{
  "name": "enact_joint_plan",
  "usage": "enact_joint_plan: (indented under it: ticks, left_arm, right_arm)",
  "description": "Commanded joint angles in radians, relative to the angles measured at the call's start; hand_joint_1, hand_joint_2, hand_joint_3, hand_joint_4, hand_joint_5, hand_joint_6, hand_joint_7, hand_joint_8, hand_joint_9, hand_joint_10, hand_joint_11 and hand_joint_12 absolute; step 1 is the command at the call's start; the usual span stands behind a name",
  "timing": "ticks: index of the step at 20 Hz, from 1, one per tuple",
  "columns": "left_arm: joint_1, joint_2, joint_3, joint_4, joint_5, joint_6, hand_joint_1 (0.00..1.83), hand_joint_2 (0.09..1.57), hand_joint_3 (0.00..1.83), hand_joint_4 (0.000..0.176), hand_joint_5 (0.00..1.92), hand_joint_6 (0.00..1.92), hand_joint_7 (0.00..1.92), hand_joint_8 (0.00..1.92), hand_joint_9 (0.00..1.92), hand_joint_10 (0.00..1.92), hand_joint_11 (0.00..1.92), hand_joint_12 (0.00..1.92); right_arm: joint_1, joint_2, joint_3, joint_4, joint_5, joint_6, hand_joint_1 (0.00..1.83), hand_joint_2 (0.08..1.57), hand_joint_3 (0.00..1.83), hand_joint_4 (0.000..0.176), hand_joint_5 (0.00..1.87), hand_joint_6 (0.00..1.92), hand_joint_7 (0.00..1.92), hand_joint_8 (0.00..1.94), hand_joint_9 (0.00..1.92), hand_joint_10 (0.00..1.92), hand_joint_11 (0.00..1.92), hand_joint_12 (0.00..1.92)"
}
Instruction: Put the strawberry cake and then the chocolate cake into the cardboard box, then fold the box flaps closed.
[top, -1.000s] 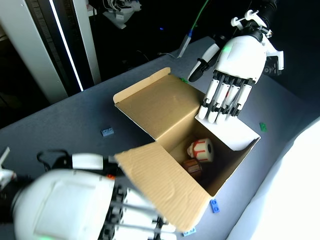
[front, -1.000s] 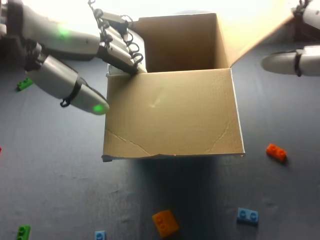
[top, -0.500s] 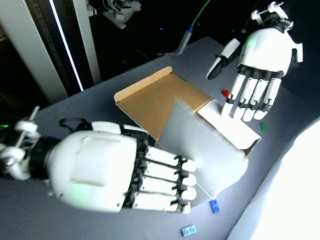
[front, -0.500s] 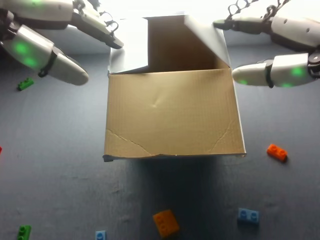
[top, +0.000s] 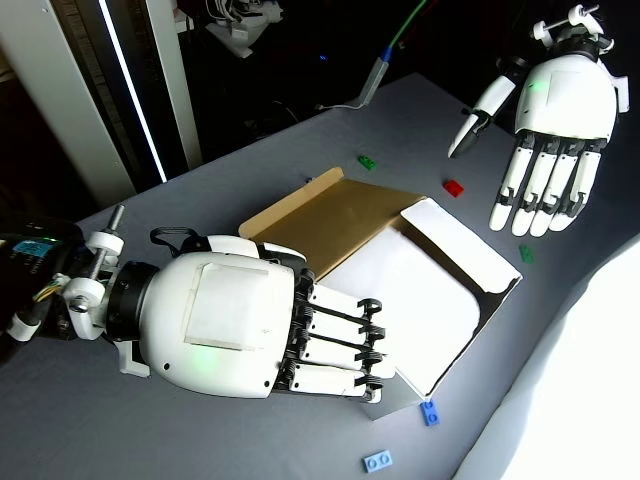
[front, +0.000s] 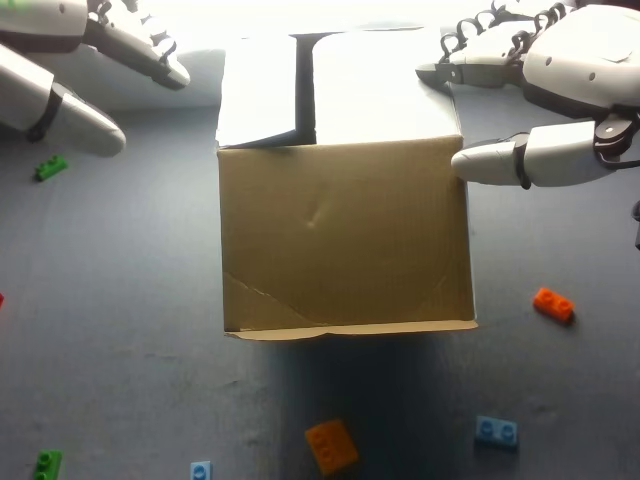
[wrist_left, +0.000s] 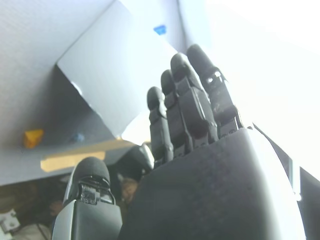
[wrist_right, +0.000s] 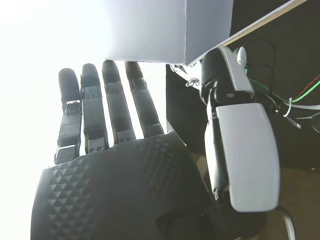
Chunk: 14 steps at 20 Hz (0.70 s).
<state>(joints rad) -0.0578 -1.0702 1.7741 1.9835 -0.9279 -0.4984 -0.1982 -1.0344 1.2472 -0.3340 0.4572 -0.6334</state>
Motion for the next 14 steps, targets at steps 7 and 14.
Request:
enact_joint_plan:
  ticks: [7,14]
  left_arm:
    - [0.064,0.02,0.005,-0.039,-0.04,0.004,0.0,1.19,0.0,0.033,0.38,0.0,0.44,0.0,0.49,0.0,0.12,0.95]
    - [0.166,0.054,-0.018,-0.124,-0.111,0.083,0.0,1.18,0.0,0.029,0.37,0.01,0.45,0.01,0.49,0.0,0.12,0.96]
  right_arm:
    - [-0.009,0.004,0.001,0.02,0.028,-0.005,0.2,1.18,0.0,0.0,0.28,0.0,0.27,0.0,0.27,0.01,0.0,0.86]
    - [-0.002,0.004,0.0,-0.009,-0.008,-0.001,0.19,1.2,0.0,0.0,0.24,0.01,0.24,0.01,0.25,0.01,0.0,0.78]
